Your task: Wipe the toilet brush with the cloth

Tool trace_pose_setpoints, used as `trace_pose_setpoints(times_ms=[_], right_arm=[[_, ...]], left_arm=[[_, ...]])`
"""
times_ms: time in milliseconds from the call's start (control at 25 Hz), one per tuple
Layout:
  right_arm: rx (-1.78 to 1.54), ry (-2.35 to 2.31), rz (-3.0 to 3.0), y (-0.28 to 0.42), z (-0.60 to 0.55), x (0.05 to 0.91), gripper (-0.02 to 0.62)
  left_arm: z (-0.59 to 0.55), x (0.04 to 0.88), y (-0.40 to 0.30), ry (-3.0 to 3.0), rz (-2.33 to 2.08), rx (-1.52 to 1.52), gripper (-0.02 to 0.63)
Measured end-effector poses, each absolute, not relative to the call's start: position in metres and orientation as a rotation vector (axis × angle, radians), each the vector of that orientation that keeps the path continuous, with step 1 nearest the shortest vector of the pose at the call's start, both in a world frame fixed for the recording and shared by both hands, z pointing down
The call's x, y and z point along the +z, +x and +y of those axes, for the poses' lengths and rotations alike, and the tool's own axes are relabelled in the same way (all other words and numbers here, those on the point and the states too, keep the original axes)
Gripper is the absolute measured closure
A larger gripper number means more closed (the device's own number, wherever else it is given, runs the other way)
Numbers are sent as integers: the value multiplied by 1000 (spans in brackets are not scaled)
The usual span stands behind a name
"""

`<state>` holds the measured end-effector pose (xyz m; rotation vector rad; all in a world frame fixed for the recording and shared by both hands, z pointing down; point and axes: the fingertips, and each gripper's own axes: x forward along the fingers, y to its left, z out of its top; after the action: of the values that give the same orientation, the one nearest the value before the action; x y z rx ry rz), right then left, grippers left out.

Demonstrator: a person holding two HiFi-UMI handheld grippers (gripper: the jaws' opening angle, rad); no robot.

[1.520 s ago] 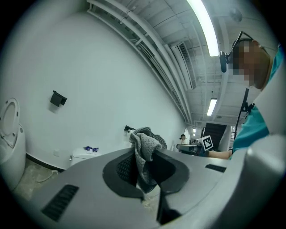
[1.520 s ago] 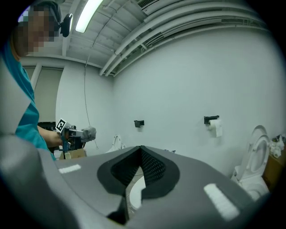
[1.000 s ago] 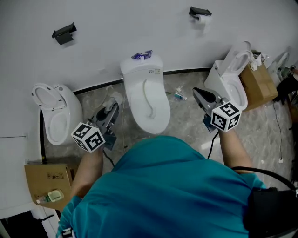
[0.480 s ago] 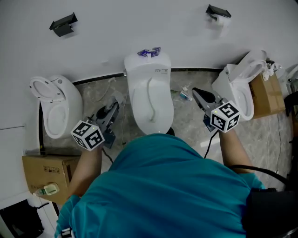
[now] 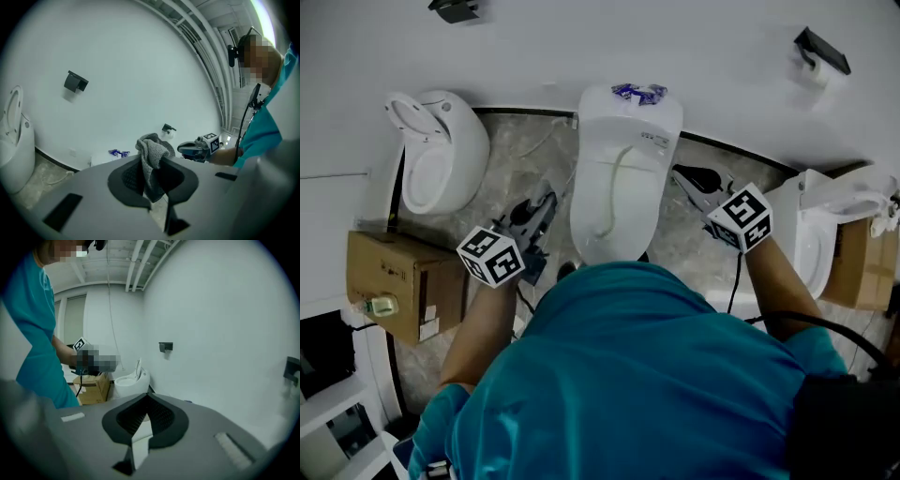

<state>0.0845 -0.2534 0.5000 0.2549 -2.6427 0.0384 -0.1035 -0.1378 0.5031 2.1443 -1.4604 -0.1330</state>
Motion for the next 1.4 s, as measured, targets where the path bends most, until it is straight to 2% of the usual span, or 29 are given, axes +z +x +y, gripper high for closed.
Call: trace_pose_setpoints(times_ms=[320, 520, 760, 920, 1160, 1400], right_arm=[[-271, -167, -2426, 15, -230, 586, 603], [-547, -523, -2169, -13, -191, 685, 603], [-790, -892, -1799, -11, -162, 816, 601], [-908, -1046, -1610, -3, -162, 883, 510], [-1066, -1216, -1346, 15, -169, 958, 493], [-1146, -1298, -1248, 19, -164, 996, 467]], left_arm=[[-121, 589, -125, 2017, -1435, -28, 568], [-98, 657, -142, 1937, -1419, 36, 568], [-69, 729, -147, 1856, -1361, 74, 568], [-55, 761, -146, 1812, -1335, 65, 568], [-39, 790, -145, 1764, -1306, 51, 568], [-33, 808, -139, 1747, -1276, 30, 568]])
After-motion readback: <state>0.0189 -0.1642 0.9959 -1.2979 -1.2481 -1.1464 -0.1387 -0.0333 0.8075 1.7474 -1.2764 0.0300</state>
